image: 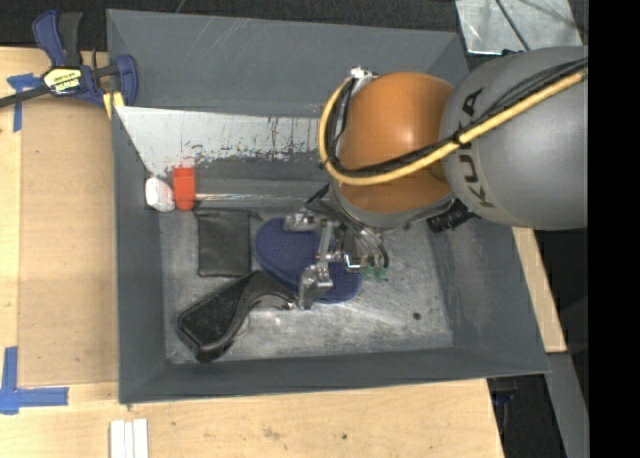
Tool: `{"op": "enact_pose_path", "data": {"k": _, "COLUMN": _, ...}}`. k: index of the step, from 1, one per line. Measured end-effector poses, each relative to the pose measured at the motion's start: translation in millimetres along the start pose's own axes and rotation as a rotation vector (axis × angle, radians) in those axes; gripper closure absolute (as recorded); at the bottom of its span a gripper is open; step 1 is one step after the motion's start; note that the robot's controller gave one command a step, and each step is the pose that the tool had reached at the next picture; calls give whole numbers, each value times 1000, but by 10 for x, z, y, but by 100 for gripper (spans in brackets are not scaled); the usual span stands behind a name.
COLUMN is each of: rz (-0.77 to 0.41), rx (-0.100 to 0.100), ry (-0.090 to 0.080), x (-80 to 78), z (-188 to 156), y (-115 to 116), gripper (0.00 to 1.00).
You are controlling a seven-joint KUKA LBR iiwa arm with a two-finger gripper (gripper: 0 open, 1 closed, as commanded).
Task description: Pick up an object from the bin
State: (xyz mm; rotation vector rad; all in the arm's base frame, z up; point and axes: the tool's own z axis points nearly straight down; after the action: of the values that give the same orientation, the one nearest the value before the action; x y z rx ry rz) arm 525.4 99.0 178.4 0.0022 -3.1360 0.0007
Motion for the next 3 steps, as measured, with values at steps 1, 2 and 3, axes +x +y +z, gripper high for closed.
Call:
{"op": "enact_pose_path", "data": {"k": 1, "rz": -263, "rx": -3, "ry": -13, "x": -507, "z": 909, "y": -462, "gripper": 0}}
{"op": "enact_pose_path", "data": {"k": 2, "rz": -157, "rx": -6, "ry": -16, "x": -667, "z": 1002, "y": -461, "gripper": 0}}
{"op": "enact_pose_path", "data": {"k": 3, "rz": -156, "rx": -5, "ry": -19, "x": -678, "z": 989, "y": -466, "gripper": 100}}
